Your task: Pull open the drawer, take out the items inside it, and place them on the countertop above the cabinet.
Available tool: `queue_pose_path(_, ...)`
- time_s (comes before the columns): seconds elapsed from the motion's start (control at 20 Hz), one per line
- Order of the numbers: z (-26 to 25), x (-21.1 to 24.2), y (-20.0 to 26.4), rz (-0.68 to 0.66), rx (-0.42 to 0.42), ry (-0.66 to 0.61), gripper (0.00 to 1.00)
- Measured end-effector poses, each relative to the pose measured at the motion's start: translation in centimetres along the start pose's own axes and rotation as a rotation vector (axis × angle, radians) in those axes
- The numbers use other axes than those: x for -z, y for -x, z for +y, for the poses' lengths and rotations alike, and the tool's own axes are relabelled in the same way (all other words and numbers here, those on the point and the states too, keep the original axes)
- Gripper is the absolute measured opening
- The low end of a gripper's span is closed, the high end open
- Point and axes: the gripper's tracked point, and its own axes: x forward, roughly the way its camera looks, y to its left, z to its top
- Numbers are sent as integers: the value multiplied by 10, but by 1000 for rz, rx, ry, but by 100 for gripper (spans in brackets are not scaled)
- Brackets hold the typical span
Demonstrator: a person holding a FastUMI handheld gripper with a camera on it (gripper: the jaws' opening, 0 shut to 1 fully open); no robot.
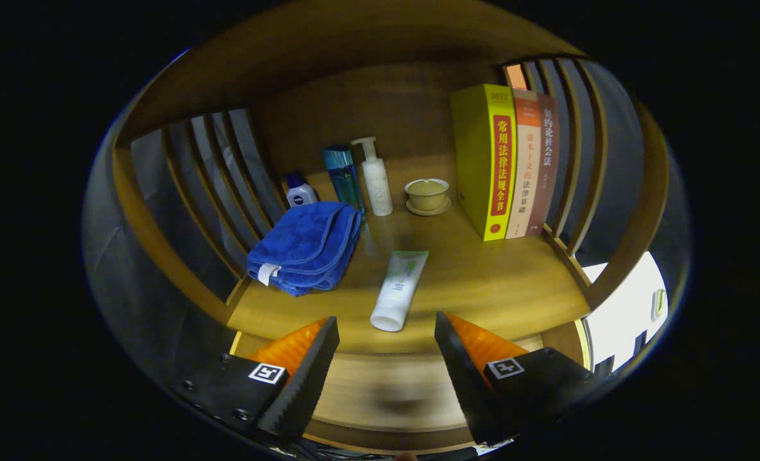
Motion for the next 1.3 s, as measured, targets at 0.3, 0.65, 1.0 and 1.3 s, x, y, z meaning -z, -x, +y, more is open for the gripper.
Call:
queue_pose_path(0.3, -2, 33, 54, -108, -12, -6, 99)
queue_pose_path(0.65, -23, 91, 98, -221, 49, 1, 99)
queue_pose_path(1.0, -32, 153, 109, -244, 81, -35, 99)
queue_pose_path(1.3, -26, 194, 94, -254, 92, -16, 99)
